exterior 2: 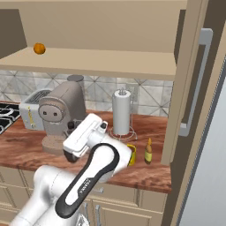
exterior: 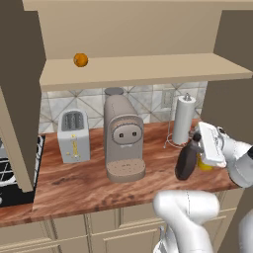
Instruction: Pick the syrup bottle and honey bottle from the cabinet and place them next to the mug.
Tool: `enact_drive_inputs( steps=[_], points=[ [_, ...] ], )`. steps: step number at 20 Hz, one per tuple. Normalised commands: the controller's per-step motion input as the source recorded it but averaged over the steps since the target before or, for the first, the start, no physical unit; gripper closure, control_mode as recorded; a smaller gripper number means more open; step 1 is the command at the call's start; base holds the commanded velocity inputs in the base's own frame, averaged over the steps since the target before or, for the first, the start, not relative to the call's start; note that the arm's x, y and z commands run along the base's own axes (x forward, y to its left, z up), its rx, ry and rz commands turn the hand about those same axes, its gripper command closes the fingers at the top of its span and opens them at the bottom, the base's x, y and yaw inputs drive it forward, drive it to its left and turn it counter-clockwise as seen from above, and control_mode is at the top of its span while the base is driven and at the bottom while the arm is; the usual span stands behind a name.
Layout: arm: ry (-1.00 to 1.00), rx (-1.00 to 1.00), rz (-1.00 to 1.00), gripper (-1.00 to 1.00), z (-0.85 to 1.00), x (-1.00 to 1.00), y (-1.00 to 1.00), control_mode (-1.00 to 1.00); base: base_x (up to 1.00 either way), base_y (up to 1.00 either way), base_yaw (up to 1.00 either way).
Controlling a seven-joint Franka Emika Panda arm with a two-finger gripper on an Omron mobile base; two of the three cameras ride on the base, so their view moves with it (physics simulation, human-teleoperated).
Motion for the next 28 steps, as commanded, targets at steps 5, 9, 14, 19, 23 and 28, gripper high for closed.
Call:
enact_drive_inputs(
  steps=[5, 9, 14, 19, 23, 28],
  points=[
    [0.09, -0.01, -0.10, 1.00, -0.24, 1.00, -0.26, -1.00, 0.00, 0.00, 0.00],
    [0.04, -0.02, -0.07, 1.00, -0.45, 0.93, -0.35, -1.00, 0.00, 0.00, 0.00],
    [0.00, 0.00, -0.04, 1.00, -0.40, 0.69, -0.47, -1.00, 0.00, 0.00, 0.00],
    [0.00, 0.00, -0.03, 1.00, -0.26, 0.67, -0.43, -1.00, 0.00, 0.00, 0.00],
    [0.00, -0.01, -0.05, 1.00, -0.19, 0.58, -0.29, -1.00, 0.00, 0.00, 0.00],
    [0.00, 0.00, -0.05, 1.00, -0.24, 0.10, -0.39, -1.00, 0.00, 0.00, 0.00]
  ],
)
